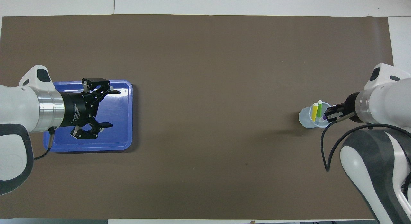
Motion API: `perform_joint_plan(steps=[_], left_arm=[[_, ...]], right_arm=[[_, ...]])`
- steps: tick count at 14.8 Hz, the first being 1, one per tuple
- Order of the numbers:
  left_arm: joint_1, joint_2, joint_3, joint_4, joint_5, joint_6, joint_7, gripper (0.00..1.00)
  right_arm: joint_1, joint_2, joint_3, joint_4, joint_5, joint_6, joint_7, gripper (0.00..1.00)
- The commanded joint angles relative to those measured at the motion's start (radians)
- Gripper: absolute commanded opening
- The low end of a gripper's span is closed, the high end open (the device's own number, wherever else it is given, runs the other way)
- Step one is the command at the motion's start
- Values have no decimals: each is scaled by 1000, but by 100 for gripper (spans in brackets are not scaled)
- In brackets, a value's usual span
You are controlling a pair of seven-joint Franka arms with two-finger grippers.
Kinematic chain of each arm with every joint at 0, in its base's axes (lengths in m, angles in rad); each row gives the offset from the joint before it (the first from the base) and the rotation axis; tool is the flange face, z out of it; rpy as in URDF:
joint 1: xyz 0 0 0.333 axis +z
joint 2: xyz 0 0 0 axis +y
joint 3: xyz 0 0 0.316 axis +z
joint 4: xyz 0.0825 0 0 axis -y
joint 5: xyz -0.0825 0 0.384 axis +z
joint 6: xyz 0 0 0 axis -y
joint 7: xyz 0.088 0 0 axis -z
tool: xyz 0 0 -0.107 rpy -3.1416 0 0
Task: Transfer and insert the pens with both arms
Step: 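Lower the purple pen into the cup while the left gripper retracts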
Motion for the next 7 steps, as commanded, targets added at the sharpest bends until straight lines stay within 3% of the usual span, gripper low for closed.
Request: perform_joint_plan(steps=[1,7], left_arm=[[17,41,40,106,116,-138,176,100],[37,165,80,392,354,-394,619,100]], right_arm=[[-30,-10,10,-52,-8,58,-16,0],[-52,26,9,-74,4,119,-16,0]])
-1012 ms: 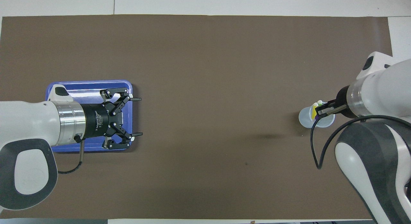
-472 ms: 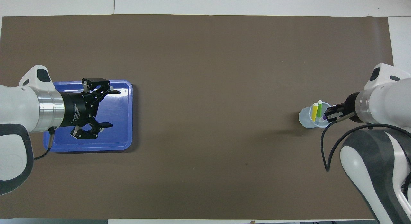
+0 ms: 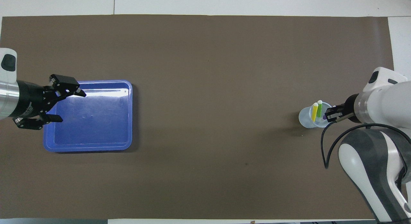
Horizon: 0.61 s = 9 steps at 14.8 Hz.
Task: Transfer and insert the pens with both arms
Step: 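Lower the purple pen into the cup while the left gripper retracts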
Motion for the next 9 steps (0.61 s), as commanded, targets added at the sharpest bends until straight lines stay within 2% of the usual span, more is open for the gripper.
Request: perform_joint_plan(steps=[1,5,6,7,8,9], left_arm=[[2,81,-2,154,113,-120,200,100],[-4,105,18,292,178,-311,478,100],[-4,107,19,303,178,-351,538,100],[-4,99,19,296,177,-373,589,100],[-1,88,19,264,175,-375,633,100],[1,64,19,219,174,-359,647,100]], right_arm=[[-22,11,10,-26,4,55,-16,0],[-36,34,10,-36,37,87,-16,0],[-37,34,10,-38,56,90,-13,28],[-39,34,10,-38,58,89,-13,52],[-42,36,10,-35,58,89,-11,69],[-40,42,10,-27,58,89,-10,82]])
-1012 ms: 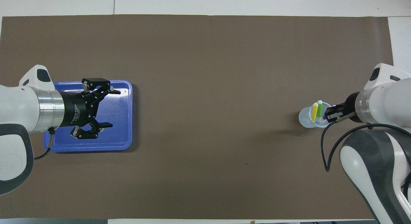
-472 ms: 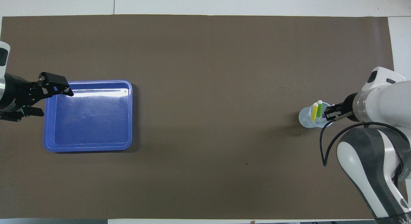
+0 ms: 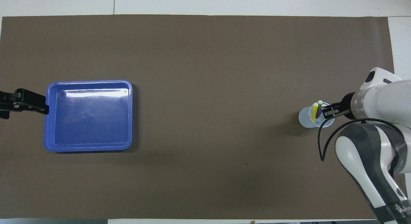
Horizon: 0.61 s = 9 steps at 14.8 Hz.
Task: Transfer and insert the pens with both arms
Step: 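Lower the purple pen into the cup while the left gripper retracts, then open the right gripper and raise it away from the cup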
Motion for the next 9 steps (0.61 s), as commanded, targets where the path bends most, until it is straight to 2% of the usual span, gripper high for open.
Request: perform_joint_plan(steps=[1,2,4,7,9], left_arm=[[-3,-12,4,-53,13,13,60,100],[-5,-5,7,-55,5,39,57,100],[-8,21,45,-25,-31,57,49,100],[-10,82,41,92,-36,41,49,100],[-26,80,35,92,-30,50,60,100]], right_arm=[[-18,1,10,1,21,17,-4,92],[-19,3,9,18,22,17,-2,100],[-22,4,7,56,22,7,-4,100],[-35,0,5,113,22,-21,-4,100],[-39,0,5,167,22,-77,4,100]])
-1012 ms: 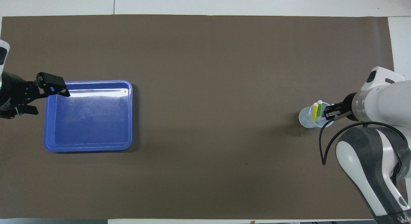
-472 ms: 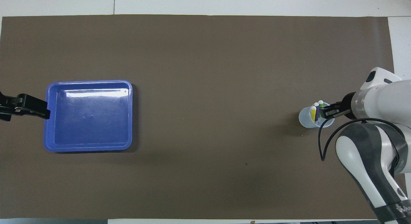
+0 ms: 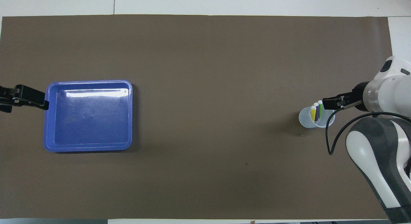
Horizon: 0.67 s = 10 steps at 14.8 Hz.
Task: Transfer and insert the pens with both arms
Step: 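Open the right gripper and raise it away from the cup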
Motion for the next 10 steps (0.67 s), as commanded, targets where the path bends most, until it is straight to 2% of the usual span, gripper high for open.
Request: perform_joint_plan(steps=[1,4,7,10], left_arm=[[-24,21,2,43,-3,0,23,100],[-25,16,4,34,-2,3,26,100],[-39,14,7,34,-2,3,26,100],[-38,7,5,28,-2,1,26,100]], right_arm=[[-22,2,9,91,19,-98,21,100],[-25,19,9,212,19,-234,93,100],[-11,79,11,379,2,-392,144,100],[-5,98,17,458,-21,-480,174,100]])
